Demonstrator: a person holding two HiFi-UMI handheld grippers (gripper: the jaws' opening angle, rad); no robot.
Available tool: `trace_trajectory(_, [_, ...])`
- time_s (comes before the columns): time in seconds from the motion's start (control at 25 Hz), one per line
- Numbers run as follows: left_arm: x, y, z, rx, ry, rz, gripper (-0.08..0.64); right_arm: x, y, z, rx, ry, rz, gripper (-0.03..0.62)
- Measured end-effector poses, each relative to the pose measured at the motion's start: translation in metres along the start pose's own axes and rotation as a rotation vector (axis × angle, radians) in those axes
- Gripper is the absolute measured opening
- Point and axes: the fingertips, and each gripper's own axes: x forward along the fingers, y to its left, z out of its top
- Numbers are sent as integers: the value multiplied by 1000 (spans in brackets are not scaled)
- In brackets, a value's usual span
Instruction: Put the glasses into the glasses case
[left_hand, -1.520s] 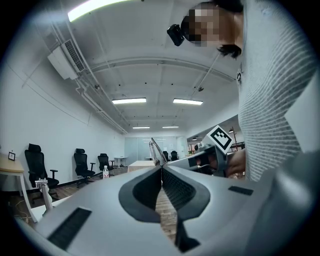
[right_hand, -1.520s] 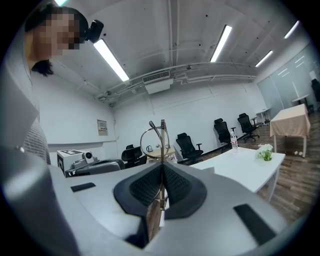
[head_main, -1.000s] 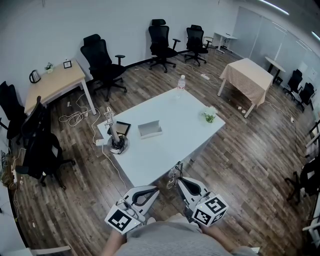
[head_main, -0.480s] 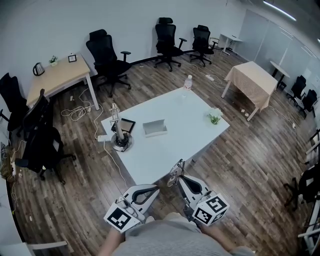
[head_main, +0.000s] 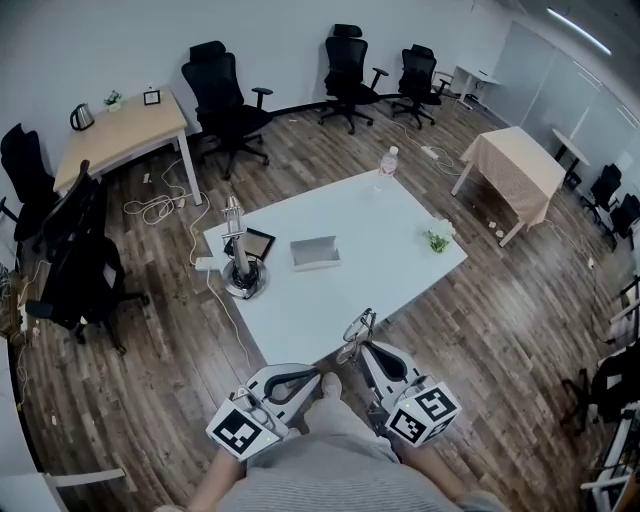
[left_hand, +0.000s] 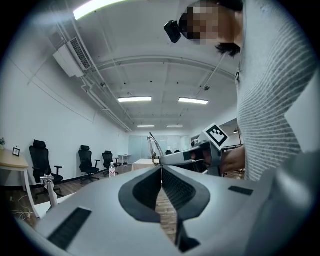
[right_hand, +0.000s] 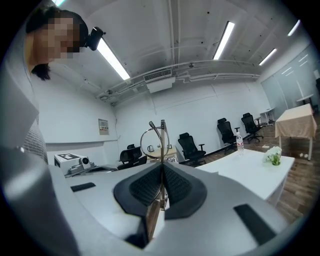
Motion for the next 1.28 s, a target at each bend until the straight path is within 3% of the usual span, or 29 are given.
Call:
trace_trajectory(0.68, [94, 122, 13, -52, -73, 80, 12, 116, -99, 67, -35, 27, 68, 20])
trace_trajectory(1.28, [121, 166, 3, -69, -106, 192, 12, 178, -142, 91, -114, 62, 137, 20])
